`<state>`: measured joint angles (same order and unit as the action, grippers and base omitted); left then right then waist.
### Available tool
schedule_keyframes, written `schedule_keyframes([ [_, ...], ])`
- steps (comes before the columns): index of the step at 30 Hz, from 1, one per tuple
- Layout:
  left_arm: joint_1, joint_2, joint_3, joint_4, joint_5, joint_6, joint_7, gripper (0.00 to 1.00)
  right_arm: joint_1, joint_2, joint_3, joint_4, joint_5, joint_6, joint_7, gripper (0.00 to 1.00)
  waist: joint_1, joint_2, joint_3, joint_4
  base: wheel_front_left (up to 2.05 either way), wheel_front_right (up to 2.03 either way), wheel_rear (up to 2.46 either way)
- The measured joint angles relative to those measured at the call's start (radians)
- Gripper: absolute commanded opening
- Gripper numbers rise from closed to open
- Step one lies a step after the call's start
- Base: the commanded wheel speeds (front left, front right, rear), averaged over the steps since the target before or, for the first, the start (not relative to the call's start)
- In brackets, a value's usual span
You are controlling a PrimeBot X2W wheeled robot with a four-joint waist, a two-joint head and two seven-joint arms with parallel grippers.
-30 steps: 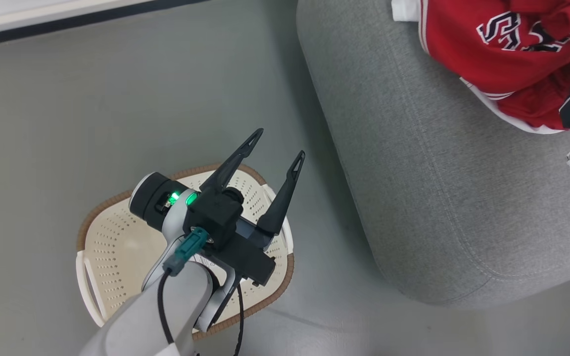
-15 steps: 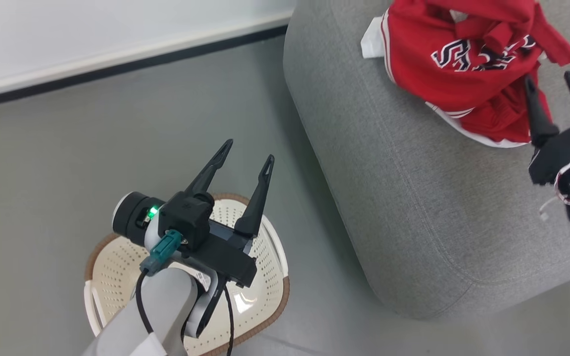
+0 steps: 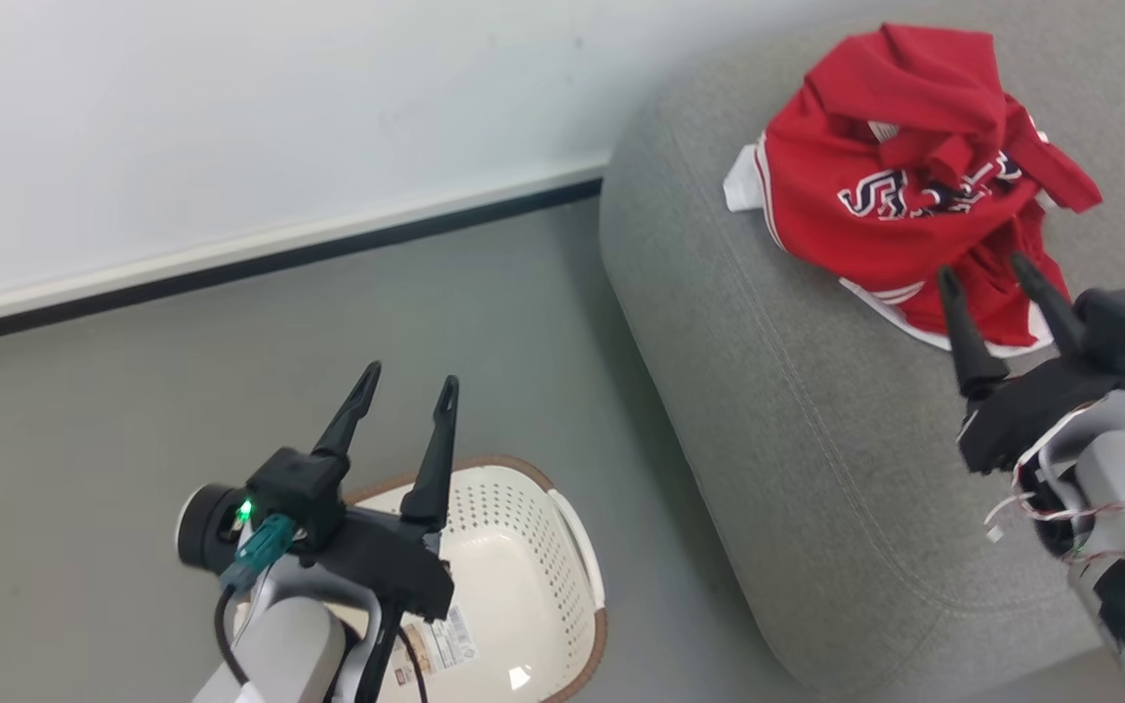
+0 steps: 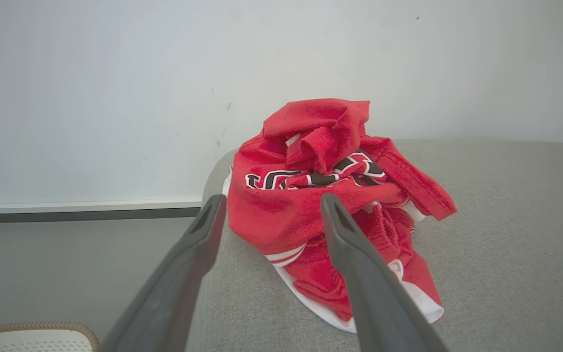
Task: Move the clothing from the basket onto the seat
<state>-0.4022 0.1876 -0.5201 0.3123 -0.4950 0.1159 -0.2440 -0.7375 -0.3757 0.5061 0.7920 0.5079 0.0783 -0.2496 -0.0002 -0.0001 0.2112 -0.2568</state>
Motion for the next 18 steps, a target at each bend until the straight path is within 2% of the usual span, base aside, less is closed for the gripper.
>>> schedule_keyframes([
  [7, 0.08, 0.009, 0.059, 0.004, -0.004, 0.007, -0.005, 1.0, 0.115, 0.032, -0.011, -0.131, -0.005, -0.019, -0.002, 1.0, 0.0, -0.0001, -0.063, 0.064, 0.0, 0.0, 0.0],
  [18, 0.243, 0.017, 0.189, -0.01, 0.008, 0.007, -0.006, 1.0, 0.287, 0.074, -0.038, -0.303, -0.007, -0.089, -0.003, 1.0, 0.0, 0.0, -0.14, 0.173, 0.0, 0.0, 0.0],
])
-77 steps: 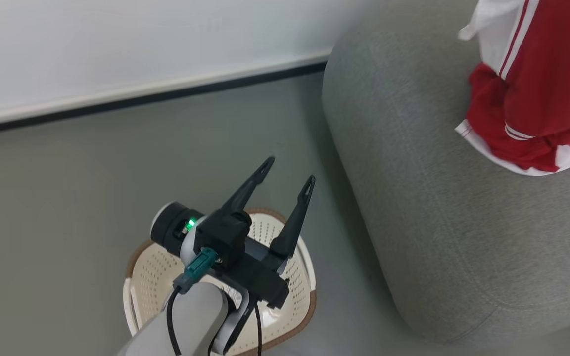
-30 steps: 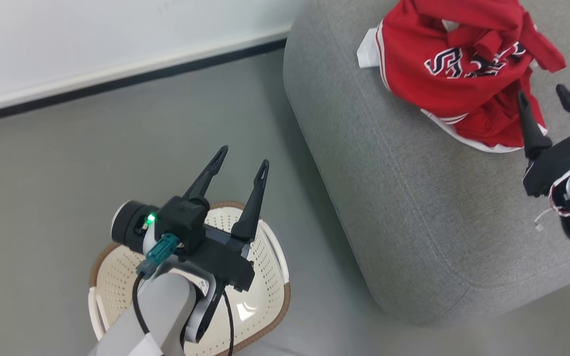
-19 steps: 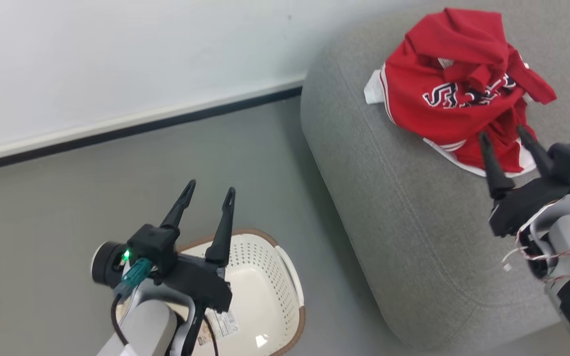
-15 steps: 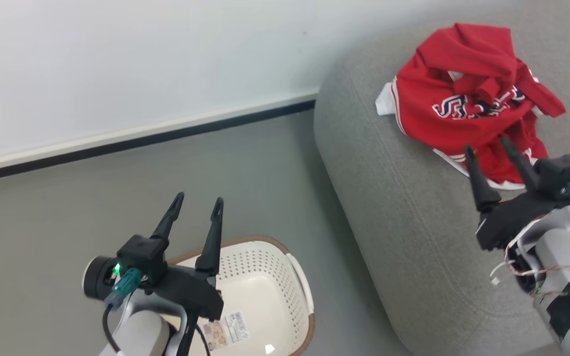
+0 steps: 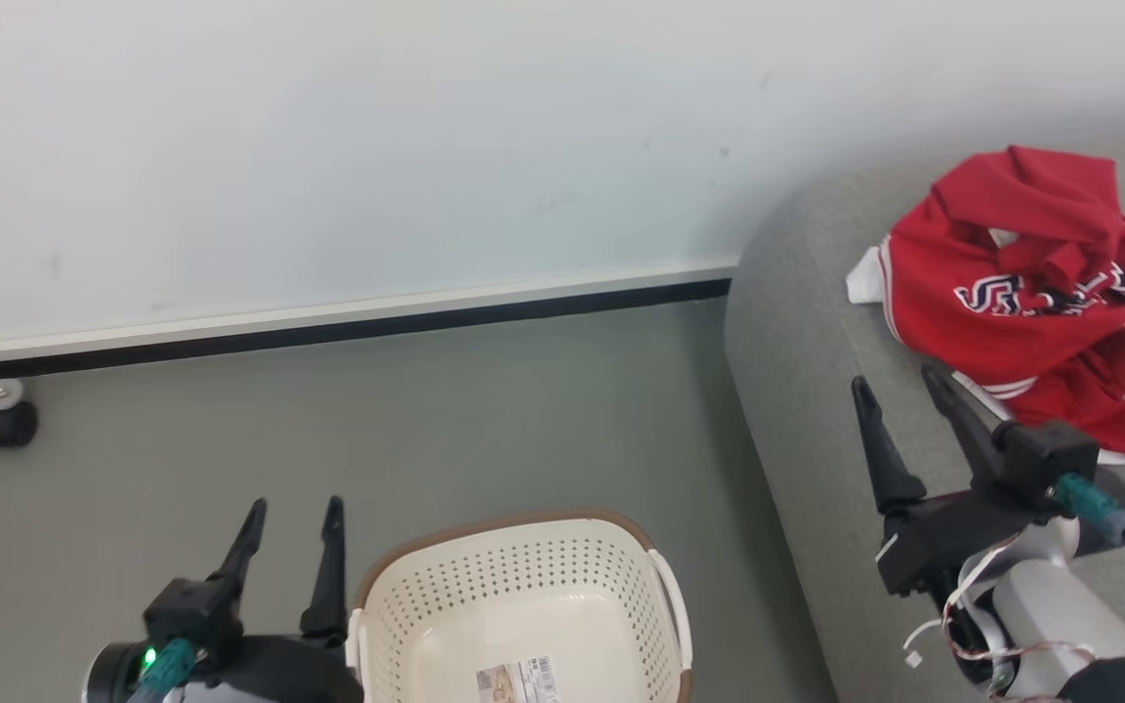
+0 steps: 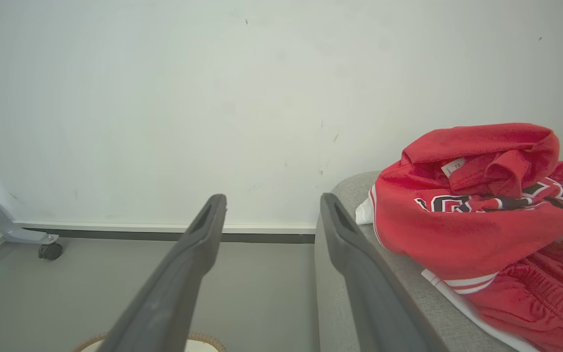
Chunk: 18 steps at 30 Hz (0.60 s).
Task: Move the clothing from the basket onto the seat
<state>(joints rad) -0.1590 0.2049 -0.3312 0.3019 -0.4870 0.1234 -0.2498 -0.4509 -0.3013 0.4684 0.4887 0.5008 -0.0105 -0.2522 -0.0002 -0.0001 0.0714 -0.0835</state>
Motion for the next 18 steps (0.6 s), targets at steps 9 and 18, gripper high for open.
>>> schedule_keyframes([
  [9, 0.09, -0.014, 0.113, -0.048, 0.078, 0.0, 0.0, 1.0, 0.097, 0.035, 0.002, -0.123, -0.026, -0.044, 0.0, 1.0, 0.0001, -0.0001, -0.04, 0.062, 0.0, 0.0, 0.0],
  [18, 0.128, -0.04, 0.142, -0.091, 0.11, 0.0, 0.0, 1.0, 0.164, 0.047, -0.002, -0.194, -0.049, -0.065, 0.0, 1.0, 0.0001, 0.0, -0.046, 0.065, 0.0, 0.0, 0.0],
])
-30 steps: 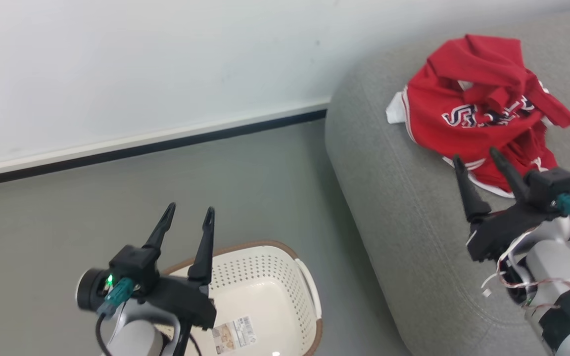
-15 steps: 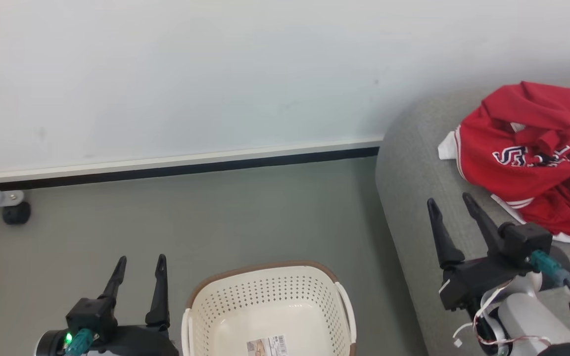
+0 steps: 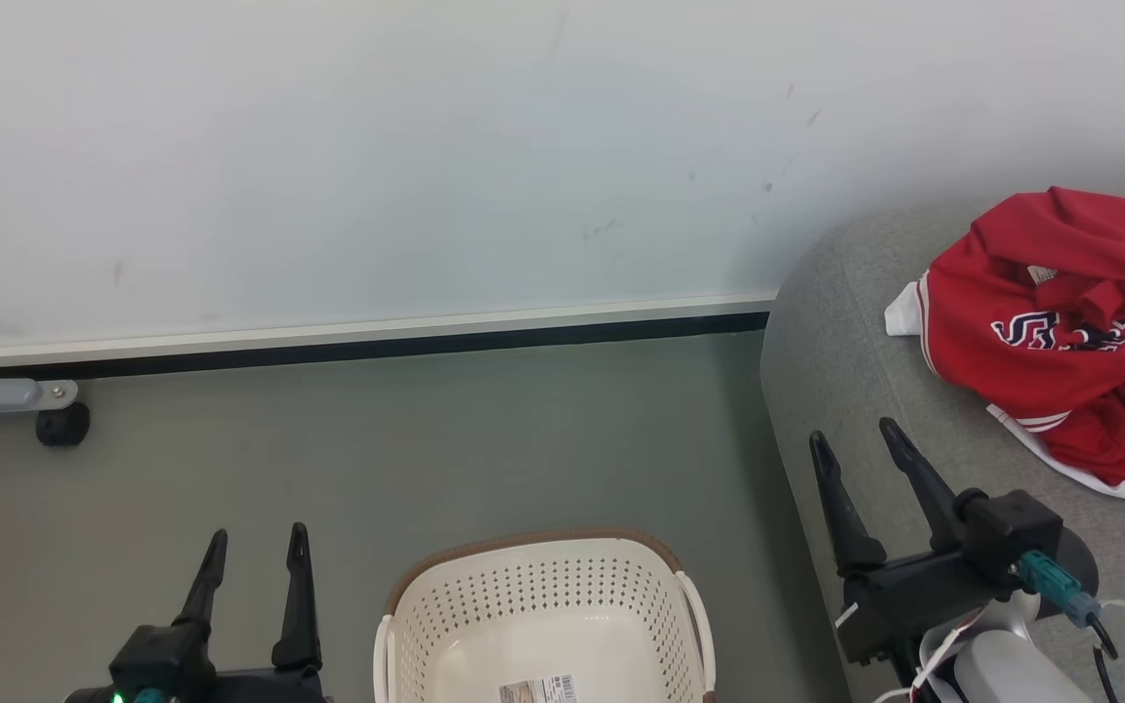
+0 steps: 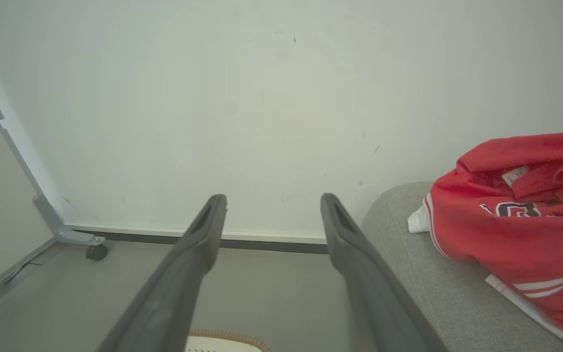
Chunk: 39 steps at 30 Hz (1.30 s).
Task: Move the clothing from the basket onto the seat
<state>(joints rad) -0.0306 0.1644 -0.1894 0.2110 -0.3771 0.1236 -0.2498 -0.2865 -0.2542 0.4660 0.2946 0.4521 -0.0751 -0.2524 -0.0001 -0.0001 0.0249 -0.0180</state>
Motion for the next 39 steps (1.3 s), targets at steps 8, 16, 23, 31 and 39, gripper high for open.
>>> schedule_keyframes([
  [8, 0.024, -0.006, 0.019, -0.024, 0.018, 0.001, 0.0, 1.0, 0.055, -0.002, -0.019, -0.036, -0.021, -0.014, 0.0, 1.0, 0.0001, 0.0, -0.007, -0.008, 0.0, 0.0, 0.0],
  [16, 0.05, -0.006, 0.03, -0.029, 0.032, 0.001, 0.0, 1.0, 0.103, -0.003, -0.04, -0.064, -0.031, -0.024, 0.0, 1.0, 0.0001, 0.0001, -0.021, -0.012, 0.0, 0.0, 0.0],
  [23, 0.065, -0.007, 0.045, -0.035, 0.057, 0.001, 0.0, 1.0, 0.139, -0.002, -0.062, -0.093, -0.033, -0.032, 0.0, 1.0, 0.0001, 0.0001, -0.031, -0.012, 0.0, 0.0, 0.0],
  [31, 0.087, -0.007, 0.062, -0.041, 0.063, 0.001, 0.0, 1.0, 0.175, 0.002, -0.082, -0.119, -0.058, -0.04, 0.0, 1.0, 0.0001, 0.0001, -0.042, -0.013, 0.0, 0.0, 0.0],
  [39, 0.097, -0.008, 0.072, -0.05, 0.072, 0.001, 0.0, 1.0, 0.179, 0.005, -0.097, -0.131, -0.067, -0.04, 0.0, 1.0, 0.0001, 0.0001, -0.045, -0.015, 0.0, 0.0, 0.0],
])
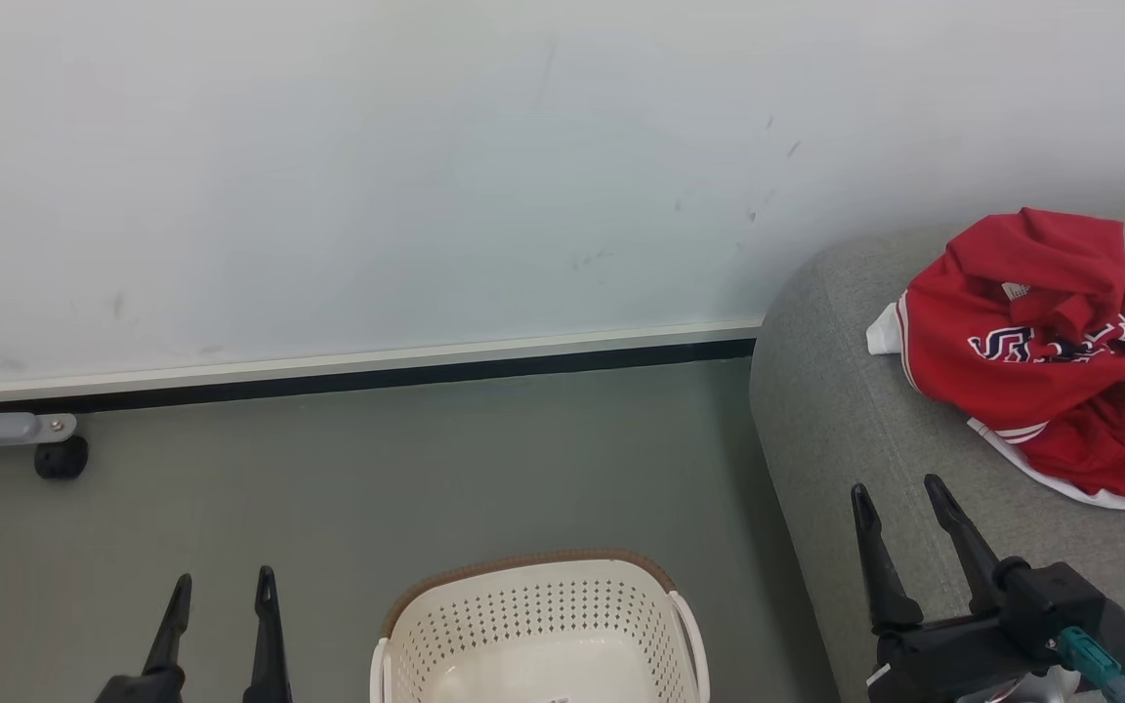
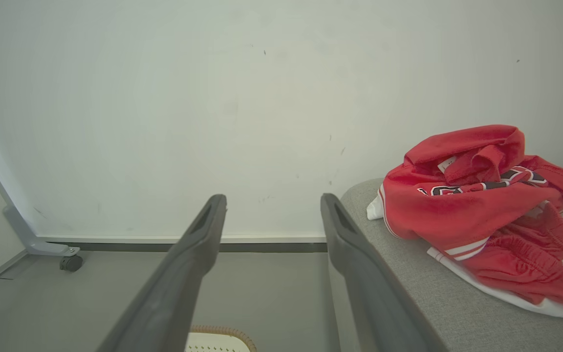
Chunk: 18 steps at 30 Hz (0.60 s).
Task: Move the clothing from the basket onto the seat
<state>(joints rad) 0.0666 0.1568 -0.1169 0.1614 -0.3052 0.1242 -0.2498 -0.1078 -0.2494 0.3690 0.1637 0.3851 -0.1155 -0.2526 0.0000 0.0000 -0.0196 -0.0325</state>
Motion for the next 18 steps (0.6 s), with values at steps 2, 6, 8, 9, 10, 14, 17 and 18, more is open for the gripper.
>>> schedule_keyframes([
  [2, 0.0, 0.0, 0.003, -0.001, 0.003, 0.0, 0.0, 1.0, 0.001, 0.002, -0.002, -0.003, -0.005, 0.0, 0.0, 1.0, 0.0, -0.0001, 0.0, 0.0, 0.0, 0.0, 0.0],
  [6, 0.0, -0.001, 0.008, -0.003, 0.008, 0.0, 0.0, 1.0, 0.007, 0.007, -0.007, -0.008, -0.009, 0.0, 0.0, 1.0, 0.0, 0.0, 0.001, 0.0, 0.0, 0.0, 0.0],
  [8, 0.0, -0.002, 0.012, -0.004, 0.009, 0.0, 0.0, 1.0, 0.009, 0.007, -0.009, -0.011, -0.009, 0.0, 0.0, 1.0, 0.0, 0.0, 0.001, 0.001, 0.0, 0.0, 0.0],
  [9, 0.001, -0.003, 0.013, -0.004, 0.009, 0.0, 0.0, 0.0, 0.011, 0.008, -0.012, -0.012, -0.01, 0.0, 0.0, 0.0, 0.0, 0.0, 0.001, 0.001, 0.0, 0.0, 0.0],
  [10, 0.002, -0.004, 0.014, -0.002, 0.009, 0.0, 0.0, 0.0, 0.014, 0.009, -0.012, -0.009, -0.012, 0.0, 0.001, 0.0, 0.0, 0.0, 0.001, 0.002, 0.0, 0.0, 0.0],
  [14, 0.018, -0.018, 0.008, 0.039, 0.008, -0.001, 0.002, 0.0, 0.045, 0.021, 0.001, 0.032, -0.011, 0.0, 0.005, 0.0, 0.0, 0.0, 0.001, 0.002, 0.0, 0.0, 0.0],
  [17, 0.025, -0.024, 0.009, 0.049, -0.003, -0.003, 0.01, 0.0, 0.061, 0.03, -0.006, 0.04, -0.004, 0.002, 0.008, 0.0, 0.0, 0.0, 0.001, 0.002, 0.0, 0.0, 0.0],
  [18, 0.025, -0.024, 0.011, 0.049, -0.009, -0.007, 0.011, 0.0, 0.06, 0.031, -0.012, 0.04, 0.002, 0.003, 0.014, 0.0, 0.0, 0.0, 0.002, 0.002, 0.0, 0.0, 0.0],
])
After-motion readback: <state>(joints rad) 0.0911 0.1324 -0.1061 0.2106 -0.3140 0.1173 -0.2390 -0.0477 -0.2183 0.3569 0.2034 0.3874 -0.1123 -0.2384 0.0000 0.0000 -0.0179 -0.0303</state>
